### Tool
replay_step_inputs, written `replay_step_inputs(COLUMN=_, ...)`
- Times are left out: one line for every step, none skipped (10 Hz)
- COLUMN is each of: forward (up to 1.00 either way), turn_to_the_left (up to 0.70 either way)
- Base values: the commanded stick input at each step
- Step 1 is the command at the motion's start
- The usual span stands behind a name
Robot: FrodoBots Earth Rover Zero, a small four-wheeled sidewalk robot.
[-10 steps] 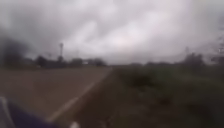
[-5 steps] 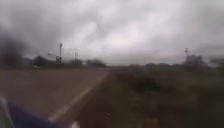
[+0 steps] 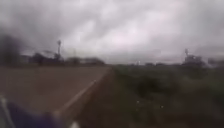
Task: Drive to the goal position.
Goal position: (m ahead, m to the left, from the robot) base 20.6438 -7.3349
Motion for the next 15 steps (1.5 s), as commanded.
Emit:
replay_step_inputs(forward=0.7, turn_to_the_left=0.0)
replay_step_inputs(forward=0.7, turn_to_the_left=0.0)
replay_step_inputs(forward=0.7, turn_to_the_left=0.0)
replay_step_inputs(forward=0.7, turn_to_the_left=0.0)
replay_step_inputs(forward=0.7, turn_to_the_left=0.0)
replay_step_inputs(forward=0.7, turn_to_the_left=0.0)
replay_step_inputs(forward=0.7, turn_to_the_left=0.0)
replay_step_inputs(forward=0.7, turn_to_the_left=0.0)
replay_step_inputs(forward=0.7, turn_to_the_left=0.0)
replay_step_inputs(forward=0.7, turn_to_the_left=0.0)
replay_step_inputs(forward=0.7, turn_to_the_left=0.0)
replay_step_inputs(forward=0.7, turn_to_the_left=0.0)
replay_step_inputs(forward=0.7, turn_to_the_left=0.0)
replay_step_inputs(forward=0.7, turn_to_the_left=0.0)
replay_step_inputs(forward=0.7, turn_to_the_left=0.0)
